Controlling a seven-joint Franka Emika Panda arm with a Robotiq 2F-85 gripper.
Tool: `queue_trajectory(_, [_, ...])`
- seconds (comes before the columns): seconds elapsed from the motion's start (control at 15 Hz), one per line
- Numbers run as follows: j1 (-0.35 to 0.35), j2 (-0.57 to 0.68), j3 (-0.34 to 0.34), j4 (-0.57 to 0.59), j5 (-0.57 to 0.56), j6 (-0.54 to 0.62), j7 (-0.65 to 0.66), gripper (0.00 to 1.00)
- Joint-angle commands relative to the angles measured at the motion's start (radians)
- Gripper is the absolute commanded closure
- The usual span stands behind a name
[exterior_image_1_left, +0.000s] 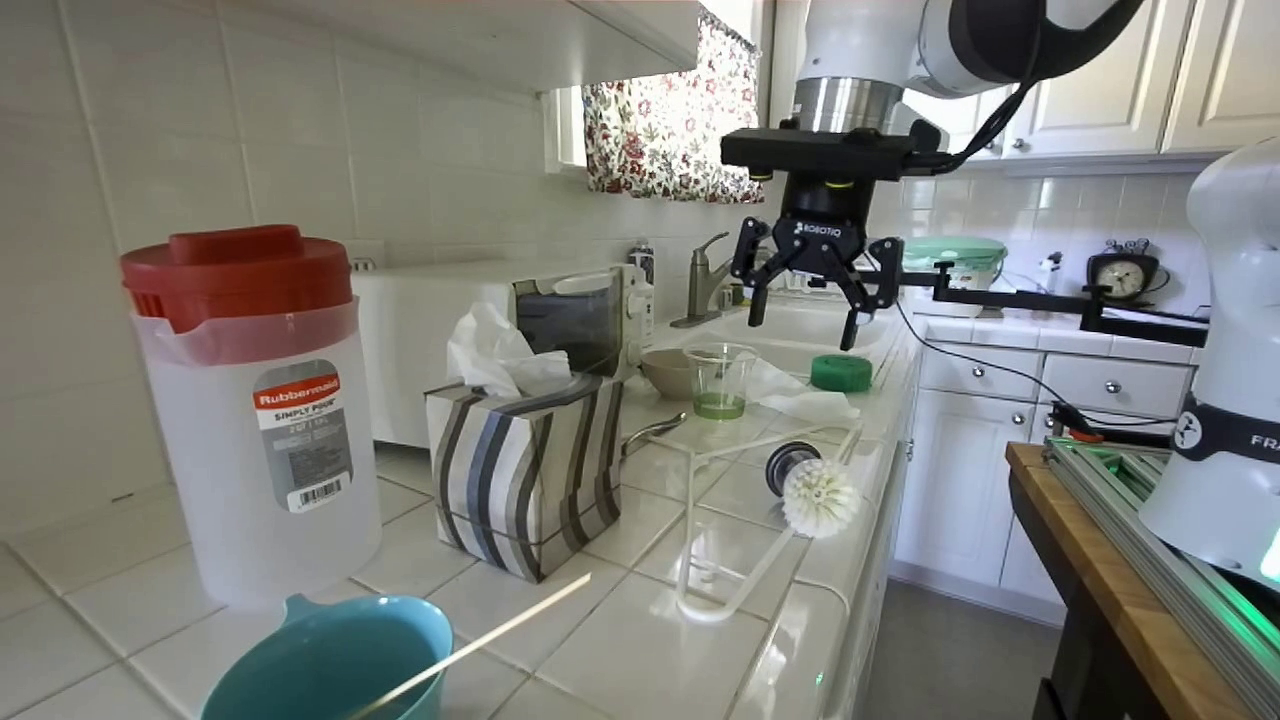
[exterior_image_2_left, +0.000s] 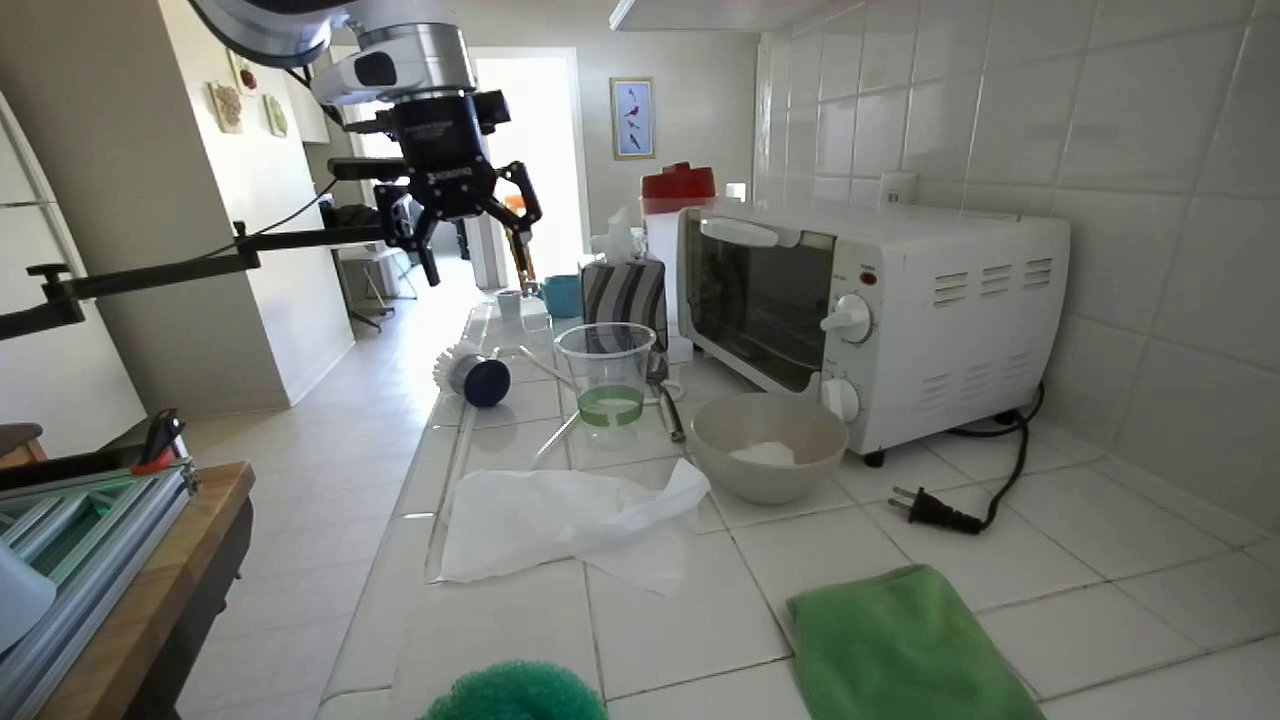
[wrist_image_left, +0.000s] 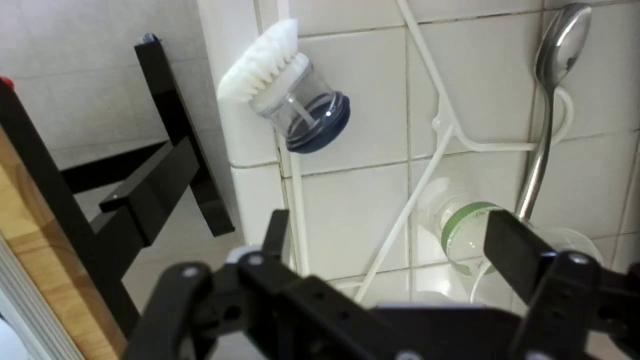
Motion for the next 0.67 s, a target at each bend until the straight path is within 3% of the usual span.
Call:
queue_trajectory(0.0, [0.017, -0.080, 0.010, -0.031, -0.042, -0.092, -0.134, 0.00])
queue_trajectory(0.2, [0.021, -0.150, 0.004, -0.061, -0.065, -0.172, -0.269, 0.00])
queue_trajectory(0.6, [-0.009, -0.245, -0.012, -0.122, -0.158, -0.204, -0.549, 0.00])
